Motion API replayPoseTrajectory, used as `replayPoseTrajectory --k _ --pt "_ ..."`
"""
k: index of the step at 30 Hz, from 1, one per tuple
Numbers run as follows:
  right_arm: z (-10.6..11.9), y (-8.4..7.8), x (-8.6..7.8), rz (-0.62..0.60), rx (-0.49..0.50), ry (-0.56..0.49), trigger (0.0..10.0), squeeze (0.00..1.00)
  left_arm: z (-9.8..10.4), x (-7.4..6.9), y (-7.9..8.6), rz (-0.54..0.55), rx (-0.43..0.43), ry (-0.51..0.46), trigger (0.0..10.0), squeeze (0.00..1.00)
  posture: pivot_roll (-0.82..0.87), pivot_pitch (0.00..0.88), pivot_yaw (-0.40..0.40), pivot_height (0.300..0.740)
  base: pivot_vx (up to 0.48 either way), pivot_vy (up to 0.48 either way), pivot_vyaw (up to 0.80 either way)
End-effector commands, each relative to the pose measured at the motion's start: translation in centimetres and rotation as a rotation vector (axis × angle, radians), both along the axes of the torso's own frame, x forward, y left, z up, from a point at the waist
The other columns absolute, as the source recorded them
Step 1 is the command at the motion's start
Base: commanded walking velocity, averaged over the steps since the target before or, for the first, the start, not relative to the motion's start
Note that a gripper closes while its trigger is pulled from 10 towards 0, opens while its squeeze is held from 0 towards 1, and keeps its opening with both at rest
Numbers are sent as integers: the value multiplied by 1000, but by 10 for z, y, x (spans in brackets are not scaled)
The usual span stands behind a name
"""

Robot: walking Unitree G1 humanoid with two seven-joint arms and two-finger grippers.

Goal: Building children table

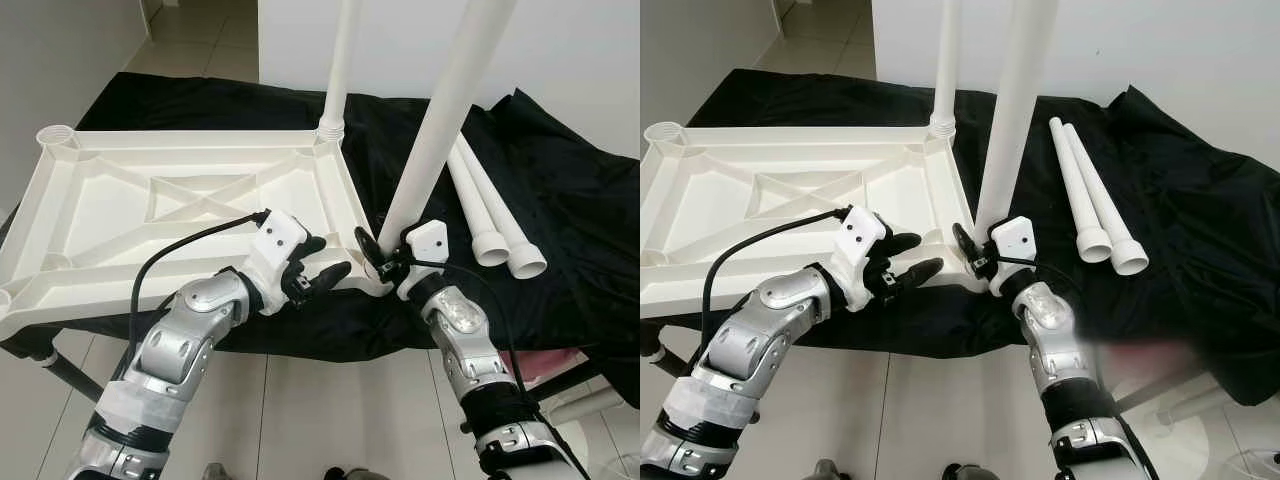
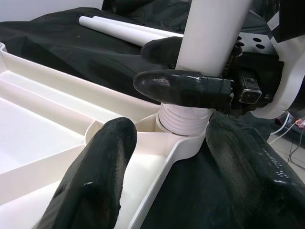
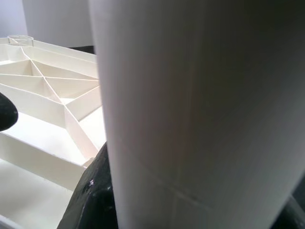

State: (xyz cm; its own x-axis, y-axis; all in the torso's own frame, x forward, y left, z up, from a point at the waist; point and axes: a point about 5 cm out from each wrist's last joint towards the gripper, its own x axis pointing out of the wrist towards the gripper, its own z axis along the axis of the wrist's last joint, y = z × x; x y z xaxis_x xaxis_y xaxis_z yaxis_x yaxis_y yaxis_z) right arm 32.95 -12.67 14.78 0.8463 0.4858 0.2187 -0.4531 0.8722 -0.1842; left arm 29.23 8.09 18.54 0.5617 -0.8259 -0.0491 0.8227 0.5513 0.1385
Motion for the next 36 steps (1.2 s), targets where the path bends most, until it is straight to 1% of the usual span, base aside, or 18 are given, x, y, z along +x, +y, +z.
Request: replayPoseTrajectory --k 1,3,4,7,11,20,30,31,34,35,36 --pt "-26 -1 -3 -1 17 143 10000 0 4 -2 -2 -12 5 -11 10000 0 34 96 -64 740 0 0 0" --pt "-28 -2 -1 -20 51 181 10000 0 5 -1 -1 -9 8 -13 10000 0 34 100 -63 740 0 0 0" --pt "-28 -2 -1 -20 51 181 10000 0 5 -1 -1 -9 8 -13 10000 0 34 100 -63 740 0 0 0" --pt "-31 -2 3 -46 82 236 10000 0 7 1 0 -4 11 -18 10000 0 35 103 -60 740 0 0 0" --pt "-30 -2 5 -51 122 255 10000 0 8 3 1 1 11 -21 10000 0 34 103 -59 740 0 0 0" --pt "-29 -4 10 -83 139 284 10000 0 10 5 1 4 11 -28 10000 0 33 100 -58 740 0 0 0" --pt "-30 -3 6 -101 114 255 10000 0 11 5 2 6 12 -32 10000 0 32 100 -61 740 0 0 0" --pt "-30 -1 5 -143 150 254 10000 0 11 5 2 7 13 -32 10000 0 31 101 -60 740 0 0 0" --pt "-29 0 5 -156 164 256 10000 0 11 5 2 7 13 -33 10000 0 31 101 -60 740 0 0 0" --pt "-28 1 5 -168 175 253 10000 0 11 5 2 8 13 -32 10000 0 29 101 -62 740 0 0 0" --pt "-25 4 5 -205 207 245 10000 0 11 5 2 8 12 -33 10000 0 29 101 -62 740 0 0 0"
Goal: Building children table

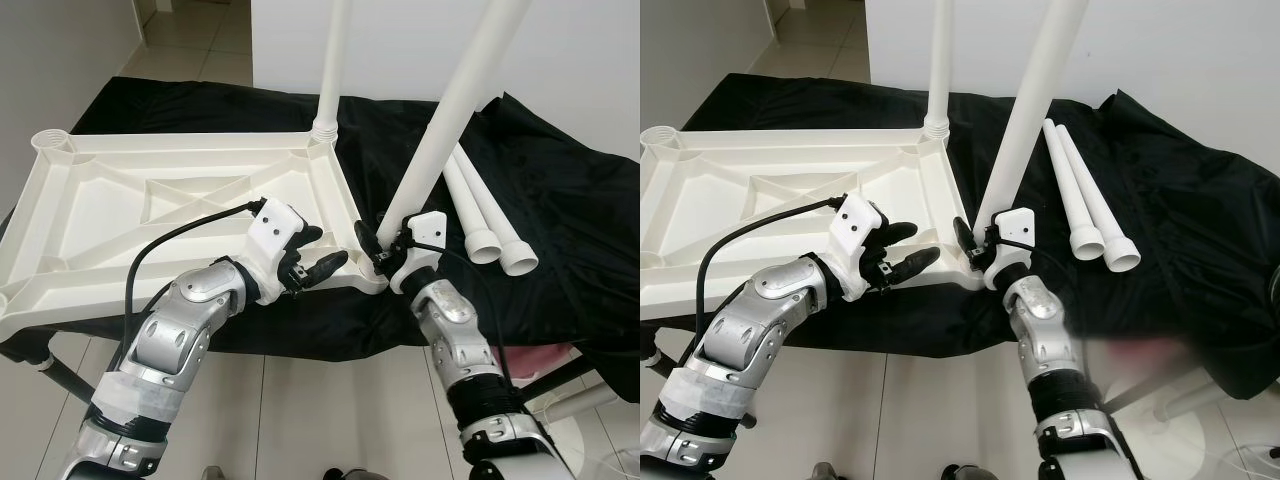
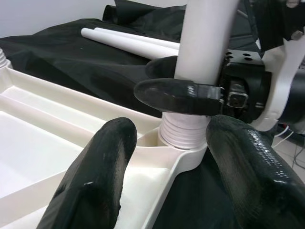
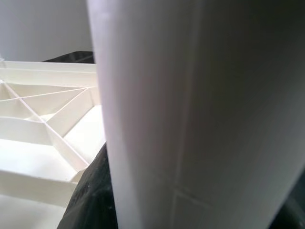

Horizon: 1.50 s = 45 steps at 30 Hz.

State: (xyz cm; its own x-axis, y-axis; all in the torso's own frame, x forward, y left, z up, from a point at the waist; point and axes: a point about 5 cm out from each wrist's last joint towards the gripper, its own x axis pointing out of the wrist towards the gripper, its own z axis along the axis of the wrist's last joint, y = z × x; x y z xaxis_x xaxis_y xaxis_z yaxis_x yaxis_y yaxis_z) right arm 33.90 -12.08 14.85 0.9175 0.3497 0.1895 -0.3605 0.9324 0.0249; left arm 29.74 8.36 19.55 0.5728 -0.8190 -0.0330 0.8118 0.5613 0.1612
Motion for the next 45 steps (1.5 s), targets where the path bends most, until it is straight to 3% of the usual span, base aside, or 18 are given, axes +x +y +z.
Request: replayPoseTrajectory --k 1,8,11,16,22,32,33,34,35,42,43,45 --pt "-26 -2 -4 -83 32 134 10000 0 1 0 -1 -4 12 -5 10000 0 29 101 -62 740 0 0 0" --pt "-15 10 -5 -255 114 100 10000 0 1 1 -2 -4 8 -4 10000 0 25 105 -68 740 0 0 0" --pt "-12 15 -7 -393 164 100 10000 0 0 0 -2 -3 4 -2 10000 0 27 107 -78 740 0 0 0" --pt "-9 17 -7 -427 181 99 10000 0 0 0 -3 -2 2 0 10000 0 25 105 -81 740 0 0 0" --pt "-5 10 -6 -558 203 107 10000 0 -1 0 -3 1 0 -2 10000 0 29 99 -89 740 0 0 0" --pt "-2 8 -6 -584 175 69 10000 0 0 0 -4 -1 3 -5 10000 0 32 89 -90 740 0 0 0" --pt "2 7 -7 -546 197 34 10000 788 0 1 -4 -2 3 -5 10000 0 33 83 -87 740 0 0 0" --pt "2 7 -7 -546 197 34 10000 788 0 1 -4 -2 3 -5 10000 0 33 83 -87 740 0 0 0" --pt "7 7 -8 -492 229 -4 10000 1000 0 1 -4 -4 3 -5 10000 0 33 80 -87 740 0 0 0" --pt "20 -3 -5 -364 241 -92 10000 1000 0 0 -6 -10 4 -6 10000 0 29 74 -85 740 0 0 0" --pt "22 -7 -4 -298 220 -97 10000 0 0 0 -6 -12 4 -7 10000 0 28 74 -85 740 0 0 0" --pt "22 -10 -2 -249 196 -100 10000 0 0 1 -6 -13 4 -7 10000 0 26 74 -85 740 0 0 0"
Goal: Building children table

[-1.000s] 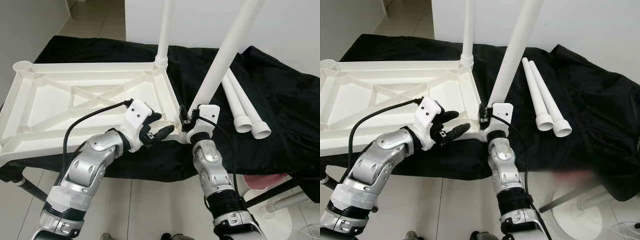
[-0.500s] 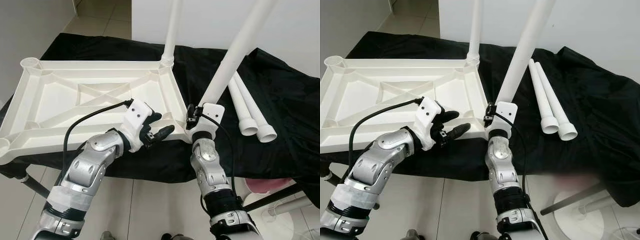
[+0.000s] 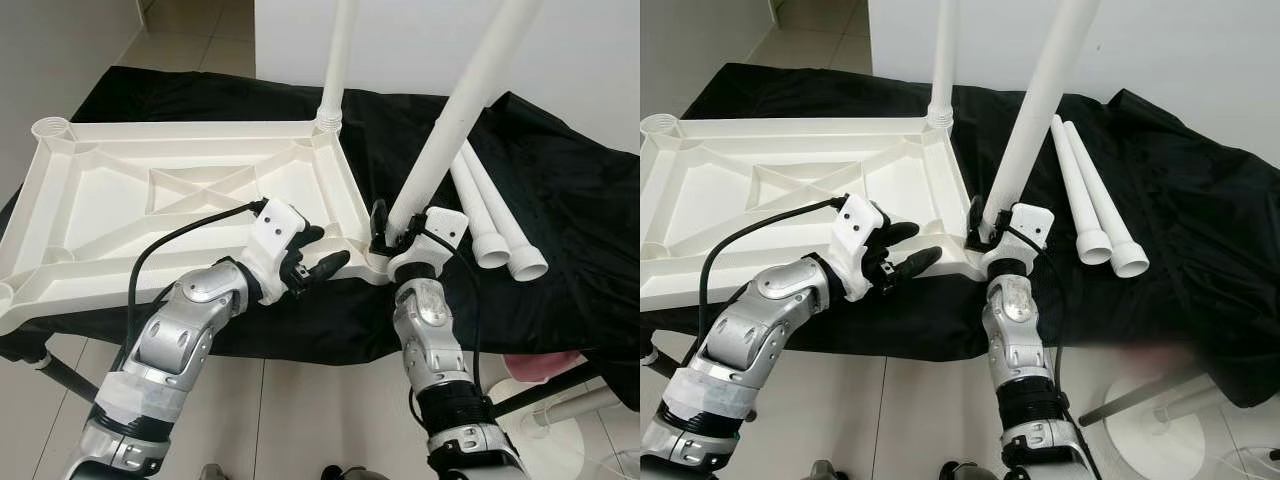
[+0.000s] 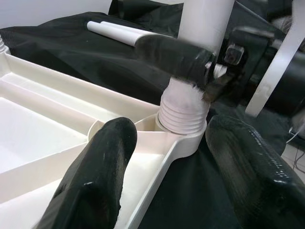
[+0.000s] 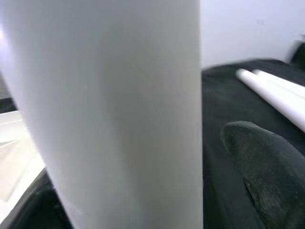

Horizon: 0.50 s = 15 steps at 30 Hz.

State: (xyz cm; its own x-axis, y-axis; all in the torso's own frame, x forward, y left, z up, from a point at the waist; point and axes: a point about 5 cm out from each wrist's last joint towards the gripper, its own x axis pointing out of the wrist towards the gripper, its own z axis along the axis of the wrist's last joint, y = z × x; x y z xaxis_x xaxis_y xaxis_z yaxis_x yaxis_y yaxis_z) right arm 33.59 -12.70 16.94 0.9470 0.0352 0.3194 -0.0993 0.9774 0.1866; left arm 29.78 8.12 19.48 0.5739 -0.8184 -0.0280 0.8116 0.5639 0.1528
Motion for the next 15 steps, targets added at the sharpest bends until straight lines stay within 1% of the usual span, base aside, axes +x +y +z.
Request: replayPoseTrajectory --k 1,2,4,5,6,7,9,10,12,13,14,15 --pt "1 -7 2 73 -18 -1 10000 0 1 0 -4 -15 13 -12 10000 0 25 75 -82 740 0 0 0" --pt "1 -10 3 113 -42 -1 10000 0 1 0 -4 -16 12 -12 10000 0 24 76 -82 740 0 0 0" --pt "1 -11 3 134 -56 -1 10000 0 1 1 -4 -17 12 -13 10000 0 23 78 -82 740 0 0 0" --pt "-1 -15 5 178 -97 9 10000 0 1 0 -4 -19 13 -12 10000 0 18 82 -77 740 0 0 0" --pt "-1 -15 5 178 -97 9 10000 0 1 0 -4 -19 13 -12 10000 0 18 82 -77 740 0 0 0" --pt "-2 -17 6 207 -125 18 10000 0 1 0 -4 -21 13 -12 10000 0 16 84 -75 740 0 0 0" --pt "-2 -17 6 207 -125 18 10000 0 1 0 -4 -21 13 -12 10000 0 16 84 -75 740 0 0 0" --pt "-5 -21 8 265 -172 30 10000 0 0 0 -5 -29 17 -10 10000 0 13 87 -73 740 0 0 0" --pt "-5 -21 8 265 -172 30 10000 0 0 0 -5 -29 17 -10 10000 0 13 87 -73 740 0 0 0" --pt "-7 -24 10 322 -212 46 10000 0 -1 -2 -7 -41 22 -7 10000 0 12 88 -71 740 0 0 0" --pt "-7 -24 10 322 -212 46 10000 0 -1 -2 -7 -41 22 -7 10000 0 12 88 -71 740 0 0 0" --pt "-9 -27 12 371 -242 58 10000 0 -2 -4 -9 -59 29 -6 10000 0 14 90 -71 740 0 0 0"
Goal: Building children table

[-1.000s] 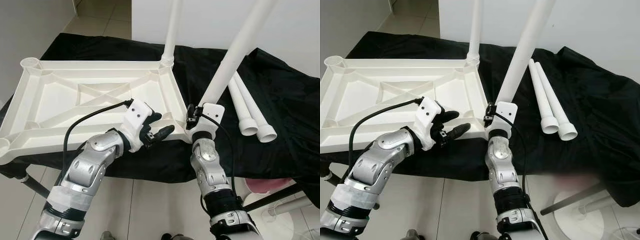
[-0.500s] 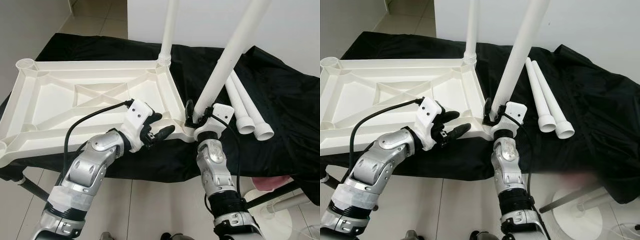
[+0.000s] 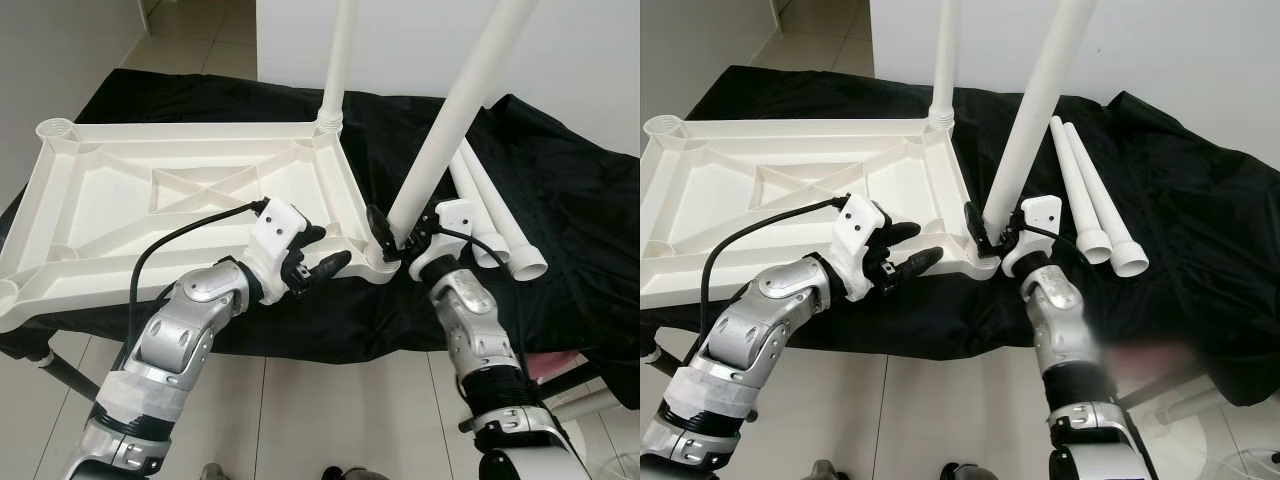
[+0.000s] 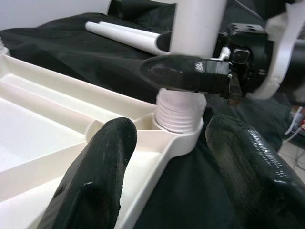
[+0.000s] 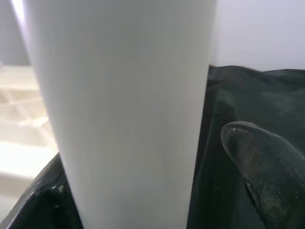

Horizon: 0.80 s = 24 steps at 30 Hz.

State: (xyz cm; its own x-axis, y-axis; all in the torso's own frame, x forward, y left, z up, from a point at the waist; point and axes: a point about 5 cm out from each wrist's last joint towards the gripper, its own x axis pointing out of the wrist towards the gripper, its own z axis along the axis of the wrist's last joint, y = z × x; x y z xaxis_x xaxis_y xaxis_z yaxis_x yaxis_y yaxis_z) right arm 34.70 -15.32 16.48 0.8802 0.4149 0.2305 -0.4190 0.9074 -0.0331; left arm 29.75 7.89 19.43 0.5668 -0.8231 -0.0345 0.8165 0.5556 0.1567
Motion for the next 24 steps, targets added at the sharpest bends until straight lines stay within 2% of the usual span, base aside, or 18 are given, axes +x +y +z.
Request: replayPoseTrajectory --k 1,7,8,9,10,12,14,15,17,24 --pt "-4 0 0 31 -6 24 10000 0 -1 -3 -6 -50 21 -6 10000 0 14 90 -71 740 0 0 0" --pt "-4 -7 8 140 -114 49 9765 0 -7 -9 -13 -91 60 -3 10000 0 19 91 -71 740 0 0 0" --pt "-3 -8 9 153 -121 52 8078 0 -8 -10 -13 -93 63 -3 10000 0 19 91 -70 740 0 0 0" --pt "-3 -9 10 159 -122 53 8078 0 -8 -10 -14 -94 64 -3 10000 0 19 91 -70 740 0 0 0" --pt "-2 -8 11 171 -131 50 3922 0 -8 -10 -14 -94 63 -2 10000 0 20 91 -69 740 0 0 0" --pt "-1 -8 11 183 -138 48 3922 0 -7 -9 -14 -94 62 -2 10000 0 20 91 -69 740 0 0 0" --pt "0 -8 13 194 -142 44 3176 0 -7 -9 -14 -94 62 -2 10000 0 18 89 -67 740 0 0 0" --pt "0 -8 13 194 -142 44 3176 0 -7 -9 -14 -94 62 -2 10000 0 18 89 -67 740 0 0 0" --pt "2 -7 16 206 -148 43 0 0 -7 -8 -14 -94 63 -5 10000 0 16 88 -66 740 0 0 0" --pt "2 -7 18 224 -147 49 0 0 -5 -7 -15 -93 63 -10 10000 0 16 88 -68 740 0 0 0"
